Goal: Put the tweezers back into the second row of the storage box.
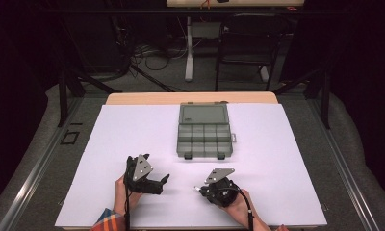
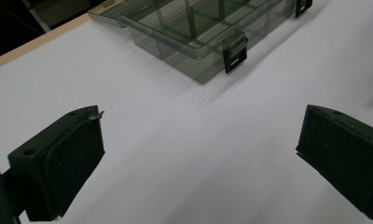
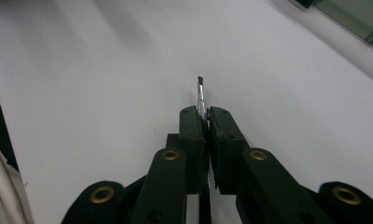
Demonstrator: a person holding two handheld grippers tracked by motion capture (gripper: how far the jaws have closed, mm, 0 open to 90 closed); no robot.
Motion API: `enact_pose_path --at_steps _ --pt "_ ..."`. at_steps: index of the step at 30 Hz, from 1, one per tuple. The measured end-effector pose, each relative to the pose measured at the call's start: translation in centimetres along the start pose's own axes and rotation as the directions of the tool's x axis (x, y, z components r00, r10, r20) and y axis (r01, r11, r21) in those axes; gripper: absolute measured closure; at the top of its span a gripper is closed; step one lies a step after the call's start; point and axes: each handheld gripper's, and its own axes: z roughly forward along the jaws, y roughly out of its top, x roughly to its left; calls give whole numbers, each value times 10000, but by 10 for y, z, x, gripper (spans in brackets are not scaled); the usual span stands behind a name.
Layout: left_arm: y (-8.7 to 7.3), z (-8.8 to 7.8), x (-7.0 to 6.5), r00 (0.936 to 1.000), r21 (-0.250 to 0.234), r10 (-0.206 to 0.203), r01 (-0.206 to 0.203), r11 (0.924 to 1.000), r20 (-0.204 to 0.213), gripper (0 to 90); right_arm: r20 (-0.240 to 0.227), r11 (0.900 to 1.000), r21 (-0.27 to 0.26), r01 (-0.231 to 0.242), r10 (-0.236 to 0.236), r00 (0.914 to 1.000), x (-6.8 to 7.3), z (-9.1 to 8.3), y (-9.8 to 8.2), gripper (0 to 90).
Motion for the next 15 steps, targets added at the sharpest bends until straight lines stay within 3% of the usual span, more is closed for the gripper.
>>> enact_pose_path --at_steps 15 --pt "0 1 -1 9999 -17 104 -104 9999 53 0 218 9996 -224 172 -167 9996 -4 -9 3 844"
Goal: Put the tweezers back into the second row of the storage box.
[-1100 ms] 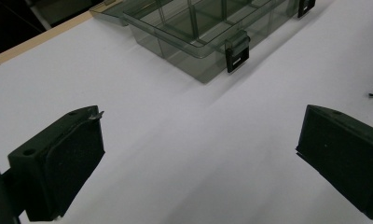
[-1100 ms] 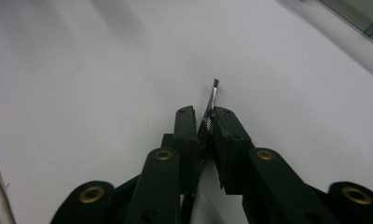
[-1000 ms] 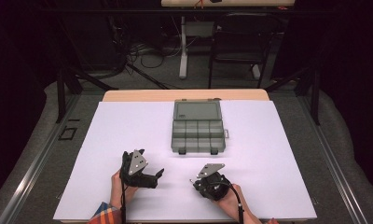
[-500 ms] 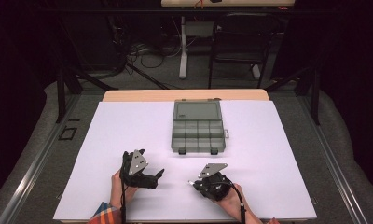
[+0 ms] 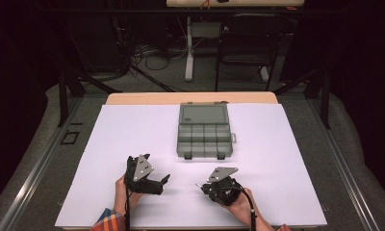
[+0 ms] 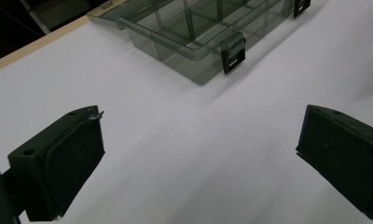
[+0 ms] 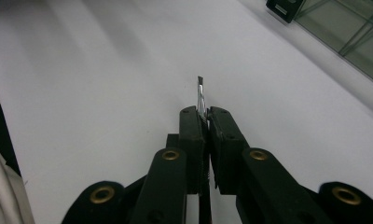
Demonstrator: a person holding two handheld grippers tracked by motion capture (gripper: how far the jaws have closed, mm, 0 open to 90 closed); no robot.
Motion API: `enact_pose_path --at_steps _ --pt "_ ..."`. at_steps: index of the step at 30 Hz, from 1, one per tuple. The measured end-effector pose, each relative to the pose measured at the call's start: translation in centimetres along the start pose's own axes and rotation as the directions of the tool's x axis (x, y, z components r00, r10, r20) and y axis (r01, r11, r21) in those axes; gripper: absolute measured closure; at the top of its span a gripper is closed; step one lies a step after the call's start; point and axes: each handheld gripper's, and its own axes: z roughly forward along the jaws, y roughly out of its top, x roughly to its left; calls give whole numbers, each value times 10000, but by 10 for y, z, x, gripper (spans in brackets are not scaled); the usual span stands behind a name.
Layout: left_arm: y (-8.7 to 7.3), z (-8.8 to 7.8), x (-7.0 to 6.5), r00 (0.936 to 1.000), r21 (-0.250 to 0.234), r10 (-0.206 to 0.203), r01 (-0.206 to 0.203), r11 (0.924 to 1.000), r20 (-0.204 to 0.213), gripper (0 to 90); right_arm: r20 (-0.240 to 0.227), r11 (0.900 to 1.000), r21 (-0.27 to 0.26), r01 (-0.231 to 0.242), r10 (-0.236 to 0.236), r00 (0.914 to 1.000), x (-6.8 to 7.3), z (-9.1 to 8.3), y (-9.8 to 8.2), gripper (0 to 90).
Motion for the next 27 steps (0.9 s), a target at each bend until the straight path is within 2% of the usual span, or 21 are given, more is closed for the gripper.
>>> enact_pose_path --at_steps 15,27 --pt "0 -1 0 10000 -79 -9 9 10000 -25 0 381 10000 -50 24 -23 9993 -11 -11 2 844" --pt "0 -1 0 10000 -59 11 -11 10000 -16 0 806 9996 -289 -3 27 9967 -24 -24 4 844"
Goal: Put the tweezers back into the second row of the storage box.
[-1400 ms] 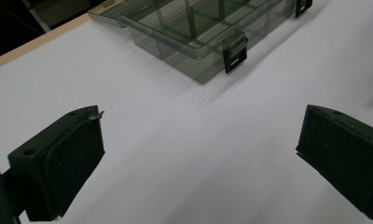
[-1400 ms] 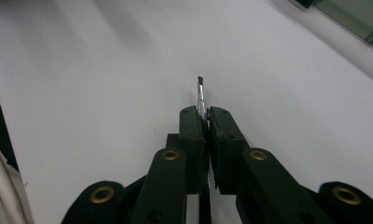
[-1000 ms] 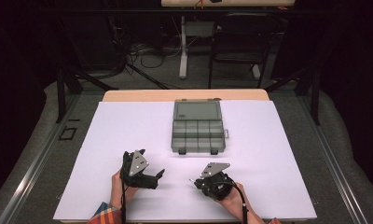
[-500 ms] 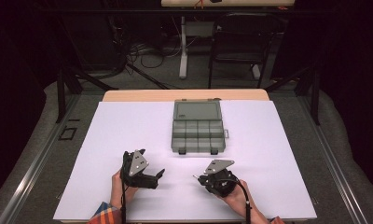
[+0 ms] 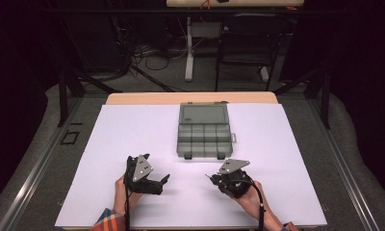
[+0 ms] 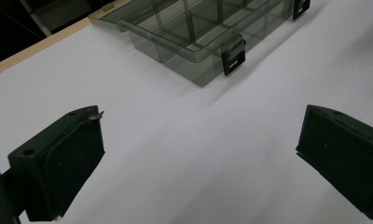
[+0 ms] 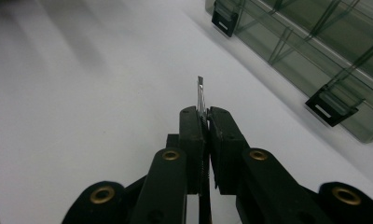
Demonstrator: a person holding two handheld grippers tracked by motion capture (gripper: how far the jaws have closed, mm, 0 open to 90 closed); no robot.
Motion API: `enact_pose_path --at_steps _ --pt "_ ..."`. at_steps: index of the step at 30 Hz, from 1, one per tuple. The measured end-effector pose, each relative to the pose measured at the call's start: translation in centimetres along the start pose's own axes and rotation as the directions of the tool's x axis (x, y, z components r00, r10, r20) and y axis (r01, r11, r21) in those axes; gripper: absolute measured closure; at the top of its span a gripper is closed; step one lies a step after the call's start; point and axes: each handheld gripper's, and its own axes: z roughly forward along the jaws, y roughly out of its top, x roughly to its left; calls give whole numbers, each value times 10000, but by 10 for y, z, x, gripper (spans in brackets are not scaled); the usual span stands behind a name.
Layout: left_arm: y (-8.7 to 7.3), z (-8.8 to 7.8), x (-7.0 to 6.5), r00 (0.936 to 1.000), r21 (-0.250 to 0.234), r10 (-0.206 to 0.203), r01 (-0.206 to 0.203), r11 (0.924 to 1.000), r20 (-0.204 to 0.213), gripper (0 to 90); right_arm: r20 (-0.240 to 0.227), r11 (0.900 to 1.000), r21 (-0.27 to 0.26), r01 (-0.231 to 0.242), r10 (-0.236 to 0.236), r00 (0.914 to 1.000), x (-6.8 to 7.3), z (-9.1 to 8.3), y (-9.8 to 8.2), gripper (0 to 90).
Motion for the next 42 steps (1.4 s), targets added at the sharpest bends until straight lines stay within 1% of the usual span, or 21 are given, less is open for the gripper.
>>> enact_pose_path --at_steps 2,5,7,9,16,18,24,28,34,42 --pt "0 0 0 10000 35 53 -53 10000 6 0 58 10000 1 -2 2 10000 -2 -2 0 844" --pt "0 0 0 10000 -6 34 -34 10000 -13 0 163 10000 -67 49 -48 9999 -5 -4 1 844" --pt "0 0 0 10000 30 17 -18 10000 8 0 219 10000 -84 -1 3 9998 -7 -6 1 844" --pt "0 0 0 10000 18 24 -24 10000 5 0 253 9998 -218 -22 27 9997 -8 -7 2 844" --pt "0 1 -1 10000 -5 39 -39 10000 28 0 376 9997 -227 24 -16 9993 -13 -9 5 844" --pt "0 1 -1 10000 27 48 -48 10000 29 0 474 9997 -228 59 -48 9989 -15 -11 6 844" --pt "0 1 -1 10000 19 43 -43 10000 27 0 627 9993 -367 38 -15 9980 -20 -15 8 844" --pt "1 2 -2 10000 -28 18 -18 10000 29 0 721 9996 -282 38 -18 9974 -24 -16 9 844" --pt "0 1 -1 10000 -27 -3 3 10000 30 0 833 9994 -331 -31 58 9965 -29 -18 11 844" --pt "0 1 -2 10000 39 69 -69 10000 -26 0 921 9996 -296 -17 44 9957 -35 -18 14 844"
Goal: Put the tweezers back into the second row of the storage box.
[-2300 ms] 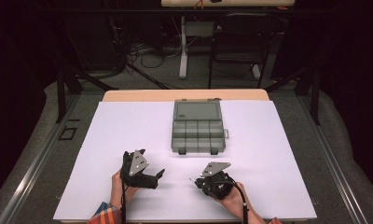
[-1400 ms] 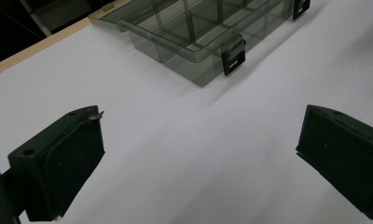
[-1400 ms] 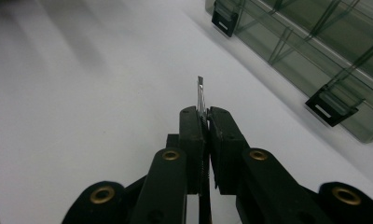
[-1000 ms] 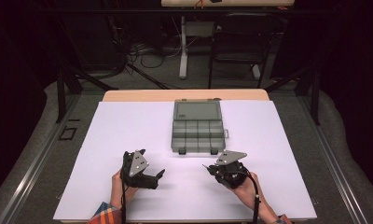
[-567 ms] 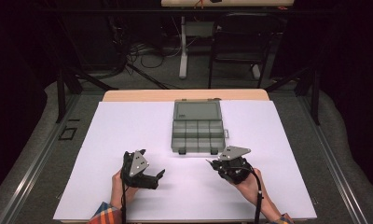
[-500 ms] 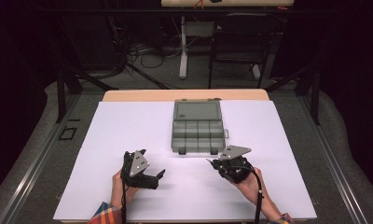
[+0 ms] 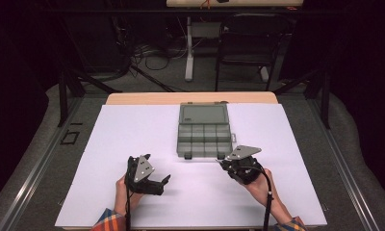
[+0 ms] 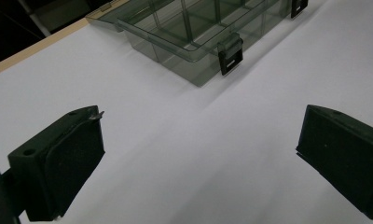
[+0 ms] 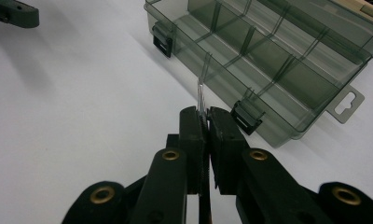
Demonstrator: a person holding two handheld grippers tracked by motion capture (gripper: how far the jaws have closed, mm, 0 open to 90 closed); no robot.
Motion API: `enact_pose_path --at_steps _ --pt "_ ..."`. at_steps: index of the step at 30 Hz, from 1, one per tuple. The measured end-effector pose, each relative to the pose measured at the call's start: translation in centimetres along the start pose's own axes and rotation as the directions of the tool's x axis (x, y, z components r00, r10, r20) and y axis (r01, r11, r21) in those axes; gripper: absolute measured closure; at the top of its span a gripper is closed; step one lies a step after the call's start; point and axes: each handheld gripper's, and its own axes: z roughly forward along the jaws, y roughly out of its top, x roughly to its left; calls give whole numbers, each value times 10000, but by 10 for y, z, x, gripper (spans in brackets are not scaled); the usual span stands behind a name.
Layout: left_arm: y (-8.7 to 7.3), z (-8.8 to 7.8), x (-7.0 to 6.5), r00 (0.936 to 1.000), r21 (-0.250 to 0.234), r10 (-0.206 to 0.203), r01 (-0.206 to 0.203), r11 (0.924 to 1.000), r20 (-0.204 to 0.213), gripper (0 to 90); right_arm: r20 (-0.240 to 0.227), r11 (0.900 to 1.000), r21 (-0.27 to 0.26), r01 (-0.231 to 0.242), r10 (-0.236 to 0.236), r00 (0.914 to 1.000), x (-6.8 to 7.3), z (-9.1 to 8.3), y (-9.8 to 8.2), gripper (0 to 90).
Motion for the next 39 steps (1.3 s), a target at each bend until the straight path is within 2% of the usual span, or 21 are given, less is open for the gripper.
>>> enact_pose_path --at_steps 28,39 --pt "-1 0 1 10000 -1 -40 40 10000 -6 0 239 9997 109 215 -217 9995 -18 1 14 844" --pt "0 0 1 10000 -2 -10 10 10000 -12 0 245 9985 86 532 -534 9983 -25 2 26 844"
